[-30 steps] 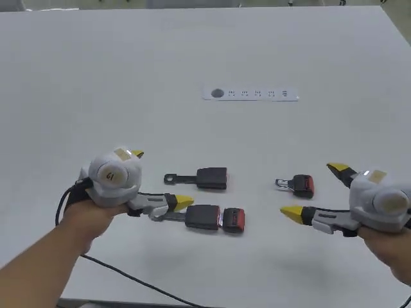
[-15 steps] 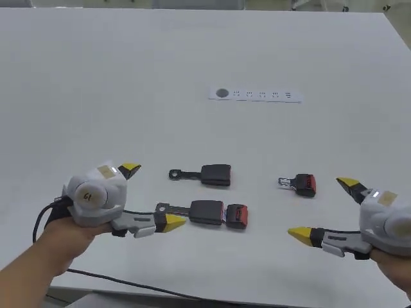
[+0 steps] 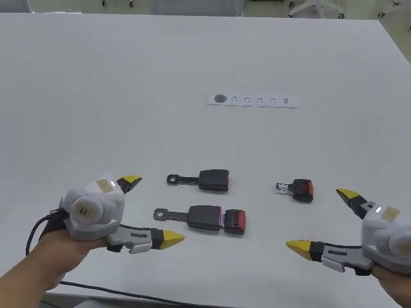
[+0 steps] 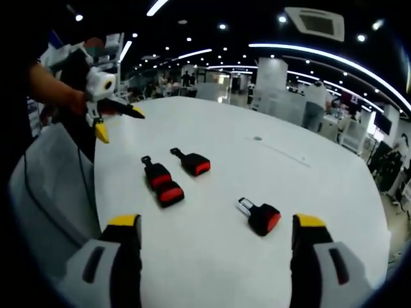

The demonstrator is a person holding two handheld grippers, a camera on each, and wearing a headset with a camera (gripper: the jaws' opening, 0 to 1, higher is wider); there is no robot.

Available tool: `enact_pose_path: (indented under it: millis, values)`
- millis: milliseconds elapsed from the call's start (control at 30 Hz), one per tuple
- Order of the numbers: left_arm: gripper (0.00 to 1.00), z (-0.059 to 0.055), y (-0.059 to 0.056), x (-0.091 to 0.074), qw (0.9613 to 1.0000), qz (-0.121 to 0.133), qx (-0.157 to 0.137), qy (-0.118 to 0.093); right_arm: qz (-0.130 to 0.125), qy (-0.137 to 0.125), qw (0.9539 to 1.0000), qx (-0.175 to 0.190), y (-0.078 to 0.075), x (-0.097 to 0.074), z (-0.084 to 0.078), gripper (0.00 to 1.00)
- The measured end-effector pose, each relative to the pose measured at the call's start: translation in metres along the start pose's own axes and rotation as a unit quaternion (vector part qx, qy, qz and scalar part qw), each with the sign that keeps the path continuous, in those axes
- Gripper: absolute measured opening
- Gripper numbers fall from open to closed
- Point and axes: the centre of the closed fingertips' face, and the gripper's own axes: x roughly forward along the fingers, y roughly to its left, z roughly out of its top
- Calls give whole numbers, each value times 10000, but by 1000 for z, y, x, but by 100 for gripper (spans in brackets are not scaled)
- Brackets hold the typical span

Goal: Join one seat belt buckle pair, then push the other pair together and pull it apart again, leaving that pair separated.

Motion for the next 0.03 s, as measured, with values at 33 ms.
enact_pose_path:
  millis: [33]
  values:
    - [100, -1, -1, 0, 10000, -18, 10, 17, -4, -11, 10000, 9, 0, 0, 1, 99]
